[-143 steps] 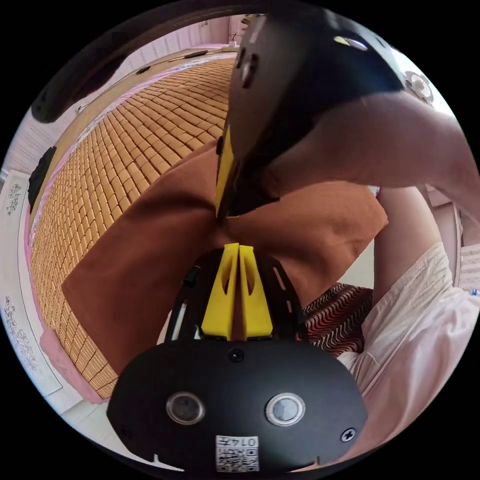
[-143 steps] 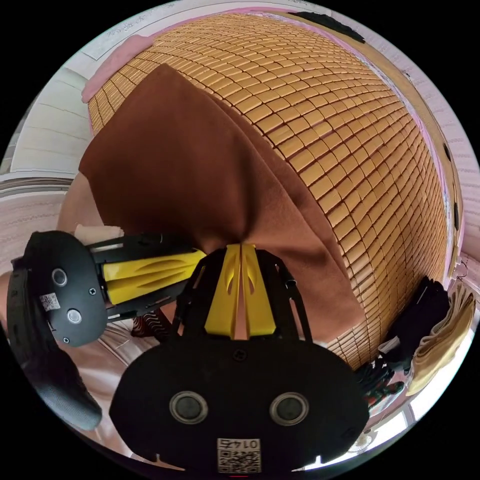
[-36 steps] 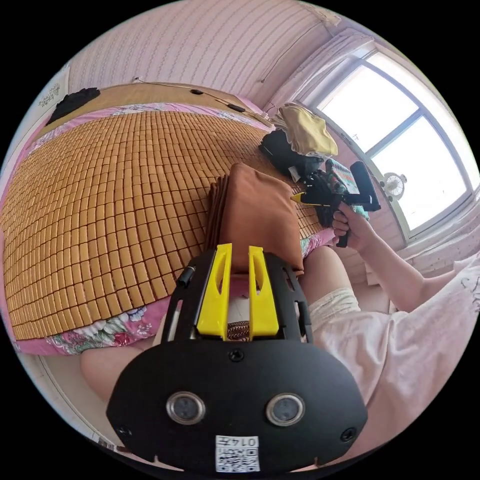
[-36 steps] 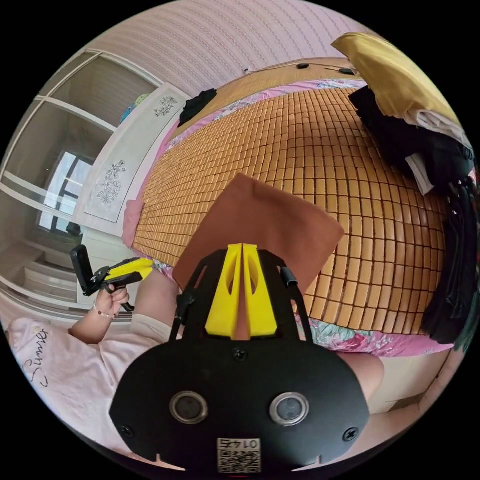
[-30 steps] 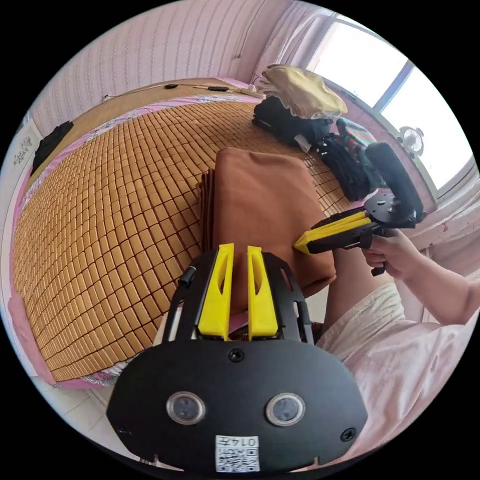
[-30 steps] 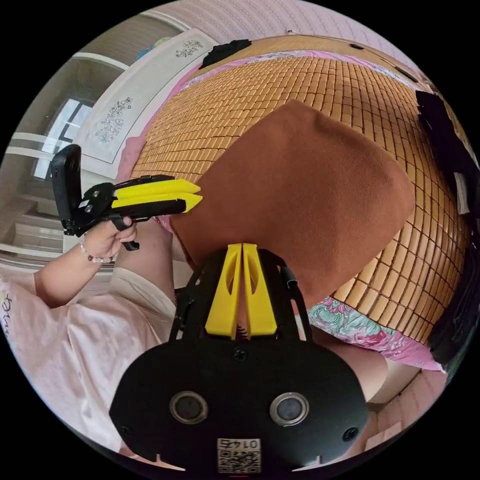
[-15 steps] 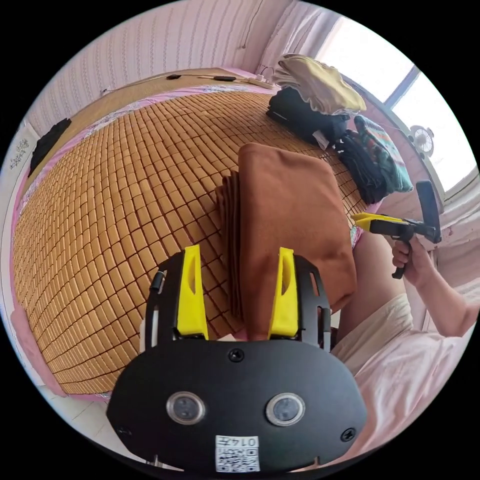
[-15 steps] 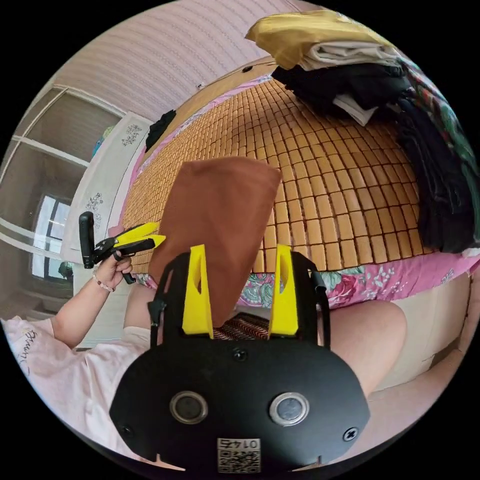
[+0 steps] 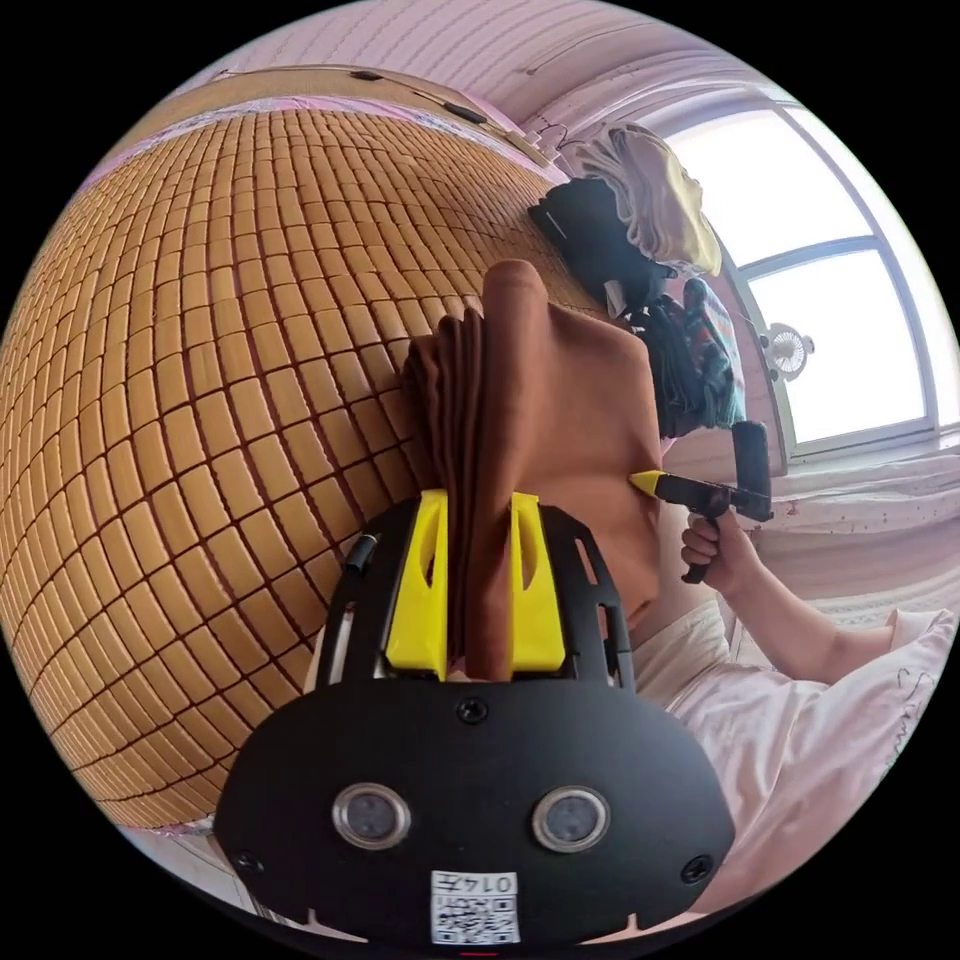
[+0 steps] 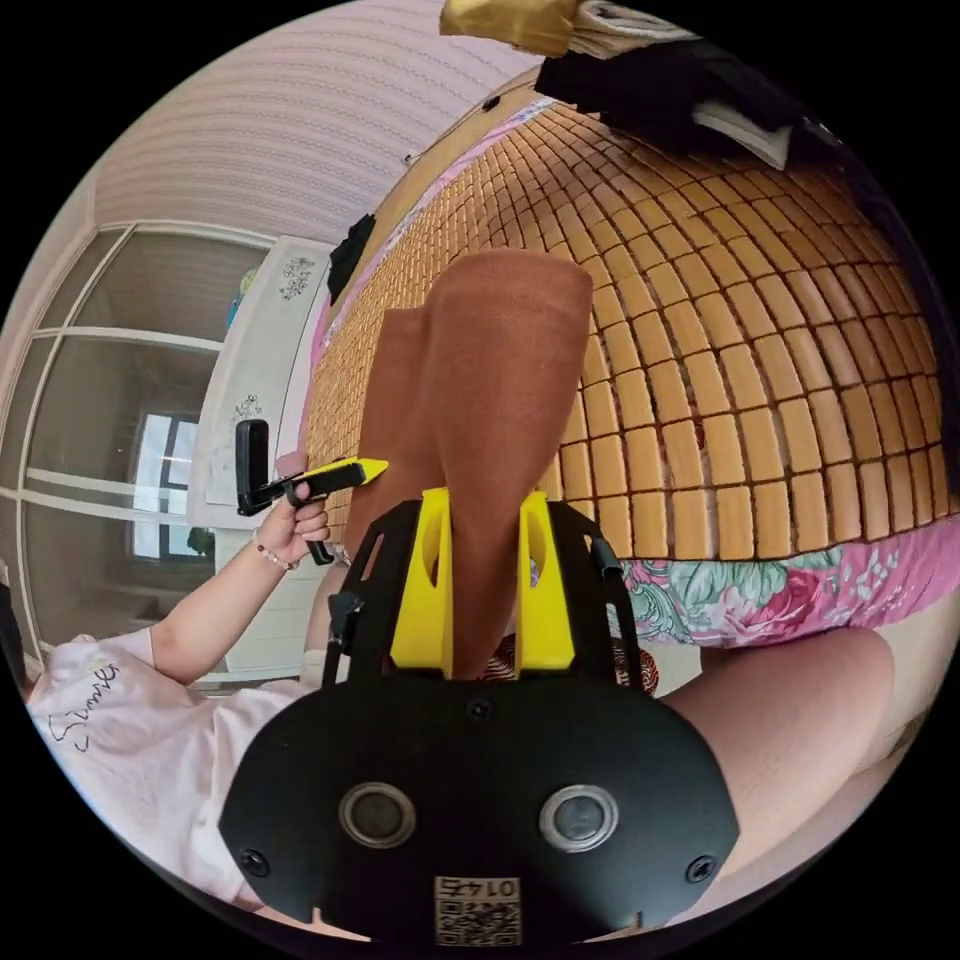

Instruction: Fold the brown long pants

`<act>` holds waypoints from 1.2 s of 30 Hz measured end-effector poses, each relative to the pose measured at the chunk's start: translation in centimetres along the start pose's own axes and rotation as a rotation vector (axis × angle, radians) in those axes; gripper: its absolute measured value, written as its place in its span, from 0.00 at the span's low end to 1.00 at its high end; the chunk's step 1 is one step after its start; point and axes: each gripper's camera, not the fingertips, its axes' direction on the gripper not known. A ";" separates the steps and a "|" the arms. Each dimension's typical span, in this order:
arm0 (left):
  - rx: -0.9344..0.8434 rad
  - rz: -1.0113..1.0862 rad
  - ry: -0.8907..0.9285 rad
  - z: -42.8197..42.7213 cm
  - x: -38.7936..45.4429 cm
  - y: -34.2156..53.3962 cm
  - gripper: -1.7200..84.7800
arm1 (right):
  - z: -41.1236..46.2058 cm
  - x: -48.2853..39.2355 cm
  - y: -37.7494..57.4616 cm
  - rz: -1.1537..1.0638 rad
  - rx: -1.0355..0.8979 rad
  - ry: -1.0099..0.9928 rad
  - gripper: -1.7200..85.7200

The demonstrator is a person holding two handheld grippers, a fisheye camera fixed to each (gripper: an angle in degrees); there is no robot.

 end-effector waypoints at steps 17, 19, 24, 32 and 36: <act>1.054 -0.467 -0.075 -20.9 -6.5 34.1 0.09 | 12.6 -57.8 1.7 -1.459 -0.155 0.099 0.10; 1.201 -0.551 -0.215 -25.2 -6.3 39.6 0.09 | 15.0 -62.9 0.4 -1.497 -0.193 -0.033 0.10; 1.329 -0.690 -0.422 -34.3 -9.3 44.5 0.09 | 25.9 -80.0 -7.0 -1.552 -0.302 -0.173 0.11; 1.087 -1.168 -0.523 -38.8 -31.2 42.5 0.12 | 45.8 -91.5 -13.8 -1.364 -0.412 0.181 0.10; 1.054 -1.127 -0.485 -36.5 -34.1 43.7 0.12 | 47.0 -82.6 -11.3 -1.450 -0.534 0.182 0.09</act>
